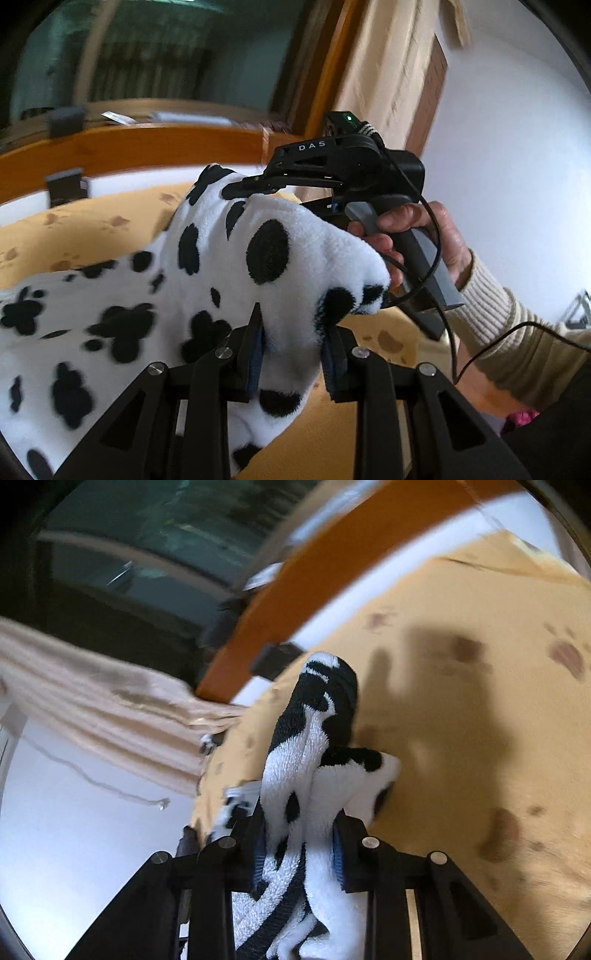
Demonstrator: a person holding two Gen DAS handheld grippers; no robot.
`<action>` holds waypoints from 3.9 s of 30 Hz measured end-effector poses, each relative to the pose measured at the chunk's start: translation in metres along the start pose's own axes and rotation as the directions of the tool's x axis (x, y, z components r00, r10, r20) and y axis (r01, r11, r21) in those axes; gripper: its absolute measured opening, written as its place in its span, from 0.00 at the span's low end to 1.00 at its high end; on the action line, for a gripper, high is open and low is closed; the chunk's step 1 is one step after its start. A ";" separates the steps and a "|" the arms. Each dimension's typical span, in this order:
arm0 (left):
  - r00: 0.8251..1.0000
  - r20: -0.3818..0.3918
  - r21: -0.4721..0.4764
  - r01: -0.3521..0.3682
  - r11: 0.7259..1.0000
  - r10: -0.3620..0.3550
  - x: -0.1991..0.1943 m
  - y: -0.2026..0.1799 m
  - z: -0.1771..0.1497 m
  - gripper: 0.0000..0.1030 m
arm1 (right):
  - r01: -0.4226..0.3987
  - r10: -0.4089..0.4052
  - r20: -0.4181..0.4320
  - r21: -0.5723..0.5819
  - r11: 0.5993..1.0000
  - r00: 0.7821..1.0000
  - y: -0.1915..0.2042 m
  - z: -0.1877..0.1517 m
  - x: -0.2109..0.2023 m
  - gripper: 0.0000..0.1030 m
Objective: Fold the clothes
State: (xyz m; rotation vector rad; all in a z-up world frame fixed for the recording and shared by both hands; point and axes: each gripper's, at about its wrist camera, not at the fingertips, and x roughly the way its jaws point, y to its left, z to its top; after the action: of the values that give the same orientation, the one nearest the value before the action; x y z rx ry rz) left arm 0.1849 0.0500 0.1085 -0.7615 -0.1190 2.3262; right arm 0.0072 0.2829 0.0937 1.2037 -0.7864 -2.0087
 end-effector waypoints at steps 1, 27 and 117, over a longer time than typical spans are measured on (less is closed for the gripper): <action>1.000 0.024 -0.016 -0.012 1.000 0.012 -0.010 0.004 -0.001 0.29 | -0.008 0.008 -0.005 -0.020 1.000 1.000 0.012 0.001 0.005 0.30; 0.919 0.207 -0.596 -0.154 0.788 0.336 -0.188 0.169 -0.135 0.29 | 0.061 -0.201 -0.331 -0.387 0.920 0.922 0.209 -0.107 0.284 0.30; 0.856 -0.204 -0.260 -0.515 0.817 0.475 -0.104 0.196 -0.096 1.00 | 0.166 -0.244 0.008 -0.752 0.637 0.970 0.116 -0.244 0.118 0.76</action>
State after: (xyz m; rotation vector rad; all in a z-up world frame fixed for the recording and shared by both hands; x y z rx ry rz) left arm 0.1874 -0.1769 0.0255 -1.2207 -0.2546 2.7799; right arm 0.2119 0.0821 0.0254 0.8821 0.2796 -2.0935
